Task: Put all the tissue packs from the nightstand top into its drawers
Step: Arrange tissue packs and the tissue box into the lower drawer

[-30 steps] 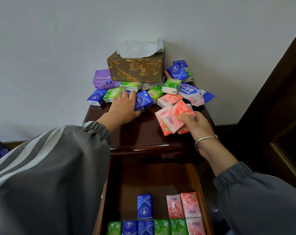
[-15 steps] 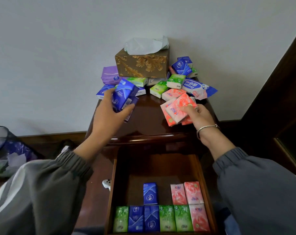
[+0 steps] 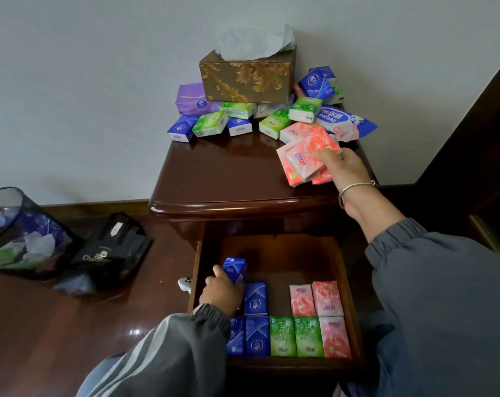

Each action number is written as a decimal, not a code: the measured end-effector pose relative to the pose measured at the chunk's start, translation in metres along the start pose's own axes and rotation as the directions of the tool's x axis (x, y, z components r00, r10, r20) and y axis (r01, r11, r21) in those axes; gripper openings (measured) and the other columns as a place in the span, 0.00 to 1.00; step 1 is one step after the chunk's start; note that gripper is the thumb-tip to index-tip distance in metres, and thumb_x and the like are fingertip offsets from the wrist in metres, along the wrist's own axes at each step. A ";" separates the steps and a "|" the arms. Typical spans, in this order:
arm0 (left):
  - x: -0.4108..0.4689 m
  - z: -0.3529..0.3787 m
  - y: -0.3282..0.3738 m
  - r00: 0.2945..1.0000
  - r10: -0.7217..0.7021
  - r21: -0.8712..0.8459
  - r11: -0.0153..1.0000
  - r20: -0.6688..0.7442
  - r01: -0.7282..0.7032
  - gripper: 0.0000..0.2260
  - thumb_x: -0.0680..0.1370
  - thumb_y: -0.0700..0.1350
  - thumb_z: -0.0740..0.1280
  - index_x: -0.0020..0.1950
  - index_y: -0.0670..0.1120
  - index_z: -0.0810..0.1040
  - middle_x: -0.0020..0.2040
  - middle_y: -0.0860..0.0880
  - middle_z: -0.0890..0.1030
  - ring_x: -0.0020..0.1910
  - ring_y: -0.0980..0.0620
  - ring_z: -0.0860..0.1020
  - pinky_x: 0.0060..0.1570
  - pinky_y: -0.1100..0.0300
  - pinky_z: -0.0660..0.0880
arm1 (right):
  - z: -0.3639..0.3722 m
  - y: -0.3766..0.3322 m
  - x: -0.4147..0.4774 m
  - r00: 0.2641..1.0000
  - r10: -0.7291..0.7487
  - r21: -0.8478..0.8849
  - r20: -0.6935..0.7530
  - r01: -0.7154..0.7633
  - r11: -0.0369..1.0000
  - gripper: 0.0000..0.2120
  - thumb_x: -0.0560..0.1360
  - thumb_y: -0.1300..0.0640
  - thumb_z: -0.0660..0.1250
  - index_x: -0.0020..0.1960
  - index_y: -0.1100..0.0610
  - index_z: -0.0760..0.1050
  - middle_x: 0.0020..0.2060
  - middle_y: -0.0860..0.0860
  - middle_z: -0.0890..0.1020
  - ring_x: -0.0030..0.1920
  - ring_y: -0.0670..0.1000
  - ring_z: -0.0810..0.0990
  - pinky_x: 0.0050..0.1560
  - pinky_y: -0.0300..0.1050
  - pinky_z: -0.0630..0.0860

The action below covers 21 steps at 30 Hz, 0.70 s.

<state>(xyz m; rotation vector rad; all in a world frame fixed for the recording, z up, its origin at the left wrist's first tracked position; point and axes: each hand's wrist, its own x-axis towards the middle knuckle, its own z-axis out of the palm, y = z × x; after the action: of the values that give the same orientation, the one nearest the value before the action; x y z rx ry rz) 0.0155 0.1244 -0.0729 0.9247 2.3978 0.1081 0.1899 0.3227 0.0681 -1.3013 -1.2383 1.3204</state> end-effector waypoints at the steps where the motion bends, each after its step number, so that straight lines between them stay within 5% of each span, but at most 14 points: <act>1: 0.005 0.007 -0.001 0.999 -0.033 -0.015 0.999 0.009 0.033 0.25 0.79 0.58 0.60 0.66 0.41 0.60 0.63 0.38 0.71 0.59 0.37 0.76 0.54 0.48 0.72 | 0.000 -0.003 -0.003 1.000 0.013 0.006 -0.002 -0.013 1.000 0.18 0.68 0.49 0.72 0.51 0.58 0.75 0.52 0.57 0.82 0.47 0.51 0.81 0.34 0.37 0.76; 4: 0.013 0.023 -0.010 0.995 -0.095 -0.024 0.995 -0.007 0.095 0.25 0.79 0.57 0.61 0.66 0.42 0.60 0.63 0.38 0.71 0.59 0.37 0.75 0.55 0.47 0.72 | -0.006 -0.015 -0.020 0.996 0.074 0.160 0.046 -0.080 0.984 0.22 0.62 0.48 0.70 0.52 0.60 0.77 0.52 0.58 0.83 0.51 0.57 0.82 0.46 0.53 0.80; 8: 0.022 0.036 -0.026 0.996 -0.085 -0.054 0.995 0.039 0.087 0.29 0.78 0.57 0.61 0.71 0.42 0.56 0.65 0.38 0.69 0.60 0.36 0.75 0.55 0.46 0.72 | -0.025 -0.008 -0.066 0.969 0.096 0.342 0.226 -0.171 0.924 0.15 0.64 0.52 0.68 0.49 0.55 0.79 0.46 0.53 0.85 0.47 0.51 0.84 0.37 0.44 0.80; 12: 0.026 0.046 -0.031 0.993 -0.080 -0.067 0.994 0.089 0.086 0.29 0.78 0.58 0.60 0.71 0.41 0.57 0.66 0.37 0.68 0.61 0.35 0.74 0.57 0.45 0.72 | -0.031 0.036 -0.120 0.904 0.249 0.220 0.348 -0.337 0.915 0.14 0.63 0.53 0.70 0.48 0.56 0.80 0.46 0.55 0.85 0.47 0.52 0.85 0.43 0.45 0.81; 17: 0.030 0.043 -0.030 0.984 -0.075 -0.013 0.997 0.163 0.078 0.31 0.78 0.61 0.60 0.70 0.41 0.60 0.67 0.37 0.68 0.63 0.37 0.73 0.61 0.47 0.72 | -0.021 0.073 -0.142 0.844 0.427 0.007 0.325 -0.454 0.891 0.21 0.60 0.49 0.72 0.51 0.55 0.79 0.47 0.57 0.85 0.50 0.57 0.84 0.57 0.56 0.77; 21: 0.039 0.030 -0.034 0.975 -0.052 0.028 0.998 0.215 0.047 0.29 0.77 0.60 0.62 0.66 0.38 0.68 0.64 0.38 0.74 0.61 0.41 0.75 0.56 0.53 0.74 | -0.018 0.093 -0.134 0.832 0.470 -0.070 0.296 -0.472 0.879 0.19 0.62 0.47 0.74 0.50 0.53 0.79 0.45 0.54 0.86 0.48 0.55 0.84 0.55 0.55 0.79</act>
<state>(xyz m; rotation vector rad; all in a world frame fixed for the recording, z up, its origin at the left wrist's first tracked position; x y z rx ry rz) -0.0126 0.1197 -0.1258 0.8403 2.2225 -0.0374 0.2214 0.1803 -0.0070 -1.4998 -1.1489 1.9384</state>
